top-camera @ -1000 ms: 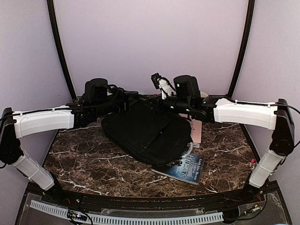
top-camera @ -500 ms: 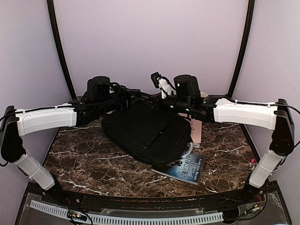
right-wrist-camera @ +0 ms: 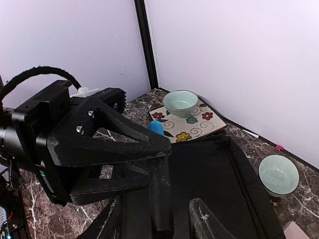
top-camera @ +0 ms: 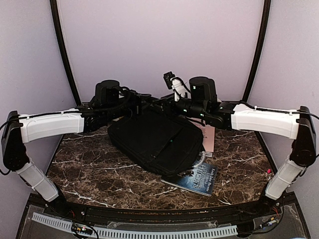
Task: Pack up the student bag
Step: Pass from the left arm to the right
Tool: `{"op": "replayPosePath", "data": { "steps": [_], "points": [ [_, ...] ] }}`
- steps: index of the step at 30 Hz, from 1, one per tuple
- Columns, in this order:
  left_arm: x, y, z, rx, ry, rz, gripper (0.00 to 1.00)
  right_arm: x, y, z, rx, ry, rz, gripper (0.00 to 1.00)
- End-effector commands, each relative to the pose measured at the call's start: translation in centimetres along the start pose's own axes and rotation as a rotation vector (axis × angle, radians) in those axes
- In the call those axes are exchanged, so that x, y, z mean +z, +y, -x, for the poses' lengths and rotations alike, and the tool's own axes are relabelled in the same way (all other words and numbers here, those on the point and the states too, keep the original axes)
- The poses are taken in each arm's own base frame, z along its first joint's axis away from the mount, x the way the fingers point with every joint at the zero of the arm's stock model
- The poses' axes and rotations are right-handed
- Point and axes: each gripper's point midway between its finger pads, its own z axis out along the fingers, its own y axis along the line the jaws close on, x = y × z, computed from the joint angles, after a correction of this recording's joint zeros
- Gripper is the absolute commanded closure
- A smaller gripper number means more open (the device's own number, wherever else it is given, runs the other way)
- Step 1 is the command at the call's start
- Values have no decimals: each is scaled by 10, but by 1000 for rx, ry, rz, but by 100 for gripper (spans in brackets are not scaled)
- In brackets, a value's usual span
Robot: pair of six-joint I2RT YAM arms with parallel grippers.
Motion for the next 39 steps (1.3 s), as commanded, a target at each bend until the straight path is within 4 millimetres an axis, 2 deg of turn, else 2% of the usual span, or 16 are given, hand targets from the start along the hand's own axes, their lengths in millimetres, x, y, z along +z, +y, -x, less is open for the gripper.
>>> {"op": "replayPosePath", "data": {
  "steps": [1, 11, 12, 15, 18, 22, 27, 32, 35, 39],
  "points": [
    [1, -21, -7, 22, 11, -45, 100, -8, -1, 16, -22, -64, -12, 56],
    [2, -23, -7, 30, 4, -49, 100, -8, 4, 5, -28, -33, 31, 78],
    [2, -22, -7, 29, 2, -48, 100, -17, 8, 18, -31, -67, 40, 79],
    [2, -21, -7, 30, 1, -41, 100, -21, 10, 23, -32, -86, 50, 78],
    [1, -21, -7, 31, 0, -41, 100, -23, 11, 26, -33, -97, 55, 71],
    [1, -21, -7, 33, 1, -41, 100, -27, 15, 29, -32, -118, 75, 71],
    [-1, -19, -6, 34, -2, -36, 100, -27, 19, 30, -33, -120, 98, 78],
    [-1, -19, -7, 34, -1, -35, 100, -26, 20, 25, -30, -107, 112, 94],
    [-1, -18, -6, 32, -1, -35, 100, -25, 21, 23, -30, -96, 114, 100],
    [-3, -20, -6, 48, 0, -38, 94, -25, 19, 22, -28, -89, 107, 100]
  ]
}}
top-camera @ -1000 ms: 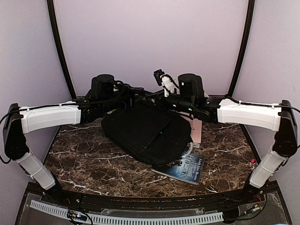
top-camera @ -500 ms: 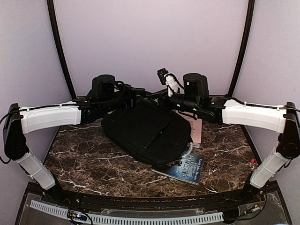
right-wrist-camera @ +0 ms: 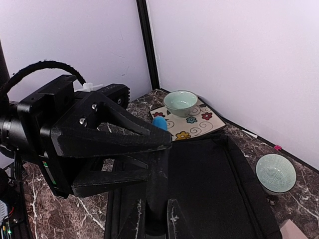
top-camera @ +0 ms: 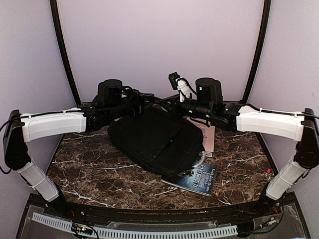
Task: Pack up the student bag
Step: Pass from the left arm to the right, then pick up the lower front pocket of the student bag.
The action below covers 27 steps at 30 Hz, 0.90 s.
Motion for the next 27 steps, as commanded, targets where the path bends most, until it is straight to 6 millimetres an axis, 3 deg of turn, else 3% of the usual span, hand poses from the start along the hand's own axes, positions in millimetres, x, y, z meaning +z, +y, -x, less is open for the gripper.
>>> {"op": "replayPosePath", "data": {
  "steps": [1, 2, 6, 9, 12, 16, 19, 23, 27],
  "points": [
    [-10, -18, -1, 42, -7, -37, 92, -10, 22, 24, -20, -73, 82, 100],
    [-11, -18, -1, 51, -6, -35, 88, -11, 20, 24, -18, -72, 74, 100],
    [-21, -9, 1, 89, -22, 0, 56, -16, 13, 23, -21, -65, 31, 100],
    [-35, 3, 10, 104, -66, 45, 39, -23, 7, 22, -25, -55, -5, 100],
    [-55, 10, 22, 142, -129, 81, 5, -31, -3, 15, -4, -25, -41, 100],
    [-80, 26, 43, 248, -209, 184, 2, -48, -18, 3, 54, 29, -90, 100],
    [-95, 38, 57, 326, -250, 260, 2, -66, -38, -22, 114, 89, -133, 100],
    [-110, 36, 65, 467, -284, 301, 2, -96, -72, -46, 245, 157, -196, 100],
    [-115, 35, 68, 609, -275, 363, 3, -120, -88, -68, 355, 240, -224, 100]
  ]
}}
